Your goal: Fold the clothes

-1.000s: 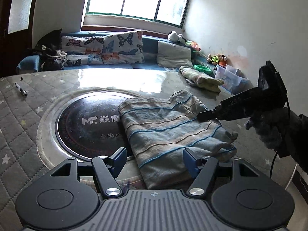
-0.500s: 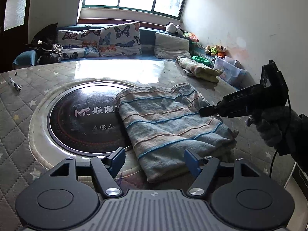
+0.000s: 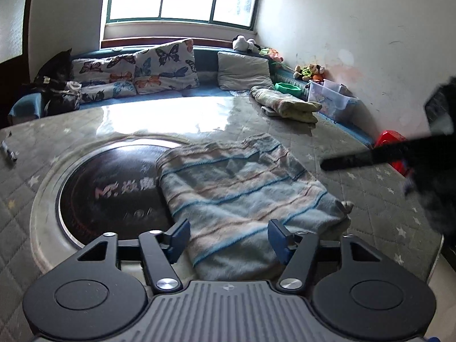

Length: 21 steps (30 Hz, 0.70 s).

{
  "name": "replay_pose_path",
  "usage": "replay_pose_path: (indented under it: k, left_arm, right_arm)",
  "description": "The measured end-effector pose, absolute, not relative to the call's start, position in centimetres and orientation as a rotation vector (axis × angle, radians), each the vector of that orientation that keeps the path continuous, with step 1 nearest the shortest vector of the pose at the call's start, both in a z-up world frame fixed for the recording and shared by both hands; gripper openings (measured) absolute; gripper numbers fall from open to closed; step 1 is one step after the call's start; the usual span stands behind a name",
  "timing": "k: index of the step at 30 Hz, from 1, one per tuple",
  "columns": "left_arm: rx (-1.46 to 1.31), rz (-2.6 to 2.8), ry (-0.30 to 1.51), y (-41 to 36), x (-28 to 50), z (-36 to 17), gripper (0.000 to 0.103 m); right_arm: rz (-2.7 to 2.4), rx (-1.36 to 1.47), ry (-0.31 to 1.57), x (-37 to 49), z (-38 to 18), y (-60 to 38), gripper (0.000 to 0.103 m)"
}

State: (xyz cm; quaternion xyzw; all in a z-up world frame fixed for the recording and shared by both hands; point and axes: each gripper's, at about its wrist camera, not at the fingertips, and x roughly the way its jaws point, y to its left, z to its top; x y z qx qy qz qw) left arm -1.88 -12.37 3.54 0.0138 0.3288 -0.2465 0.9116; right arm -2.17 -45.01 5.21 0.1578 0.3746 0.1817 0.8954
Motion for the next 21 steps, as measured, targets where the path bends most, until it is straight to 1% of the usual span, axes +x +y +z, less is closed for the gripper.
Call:
replay_pose_path:
  k: [3, 7, 16, 17, 19, 21]
  left_arm:
    - [0.041, -0.514, 0.687, -12.8, -1.4, 2.9, 0.049]
    - [0.058, -0.522, 0.698, -13.4, -0.7, 2.0, 0.047]
    - [0.088, -0.528, 0.720, -13.9, -0.1, 0.8, 0.047]
    - [0.088, -0.527, 0.721, -13.9, 0.0, 0.8, 0.047]
    - [0.094, -0.524, 0.724, -13.9, 0.1, 0.7, 0.047]
    - [0.102, -0.519, 0.723, -13.9, 0.1, 0.6, 0.047]
  right_arm:
    - [0.379, 0.289, 0.777, -3.6, 5.0, -44.4, 0.017]
    - [0.383, 0.238, 0.778, -5.6, 4.7, -43.6, 0.017]
    - [0.369, 0.231, 0.781, -7.5, 3.3, -43.7, 0.017]
    - [0.364, 0.224, 0.781, -7.6, 3.3, -43.7, 0.017]
    - [0.356, 0.218, 0.778, -7.7, 3.2, -43.7, 0.012]
    - [0.349, 0.217, 0.773, -7.8, 3.1, -43.7, 0.011]
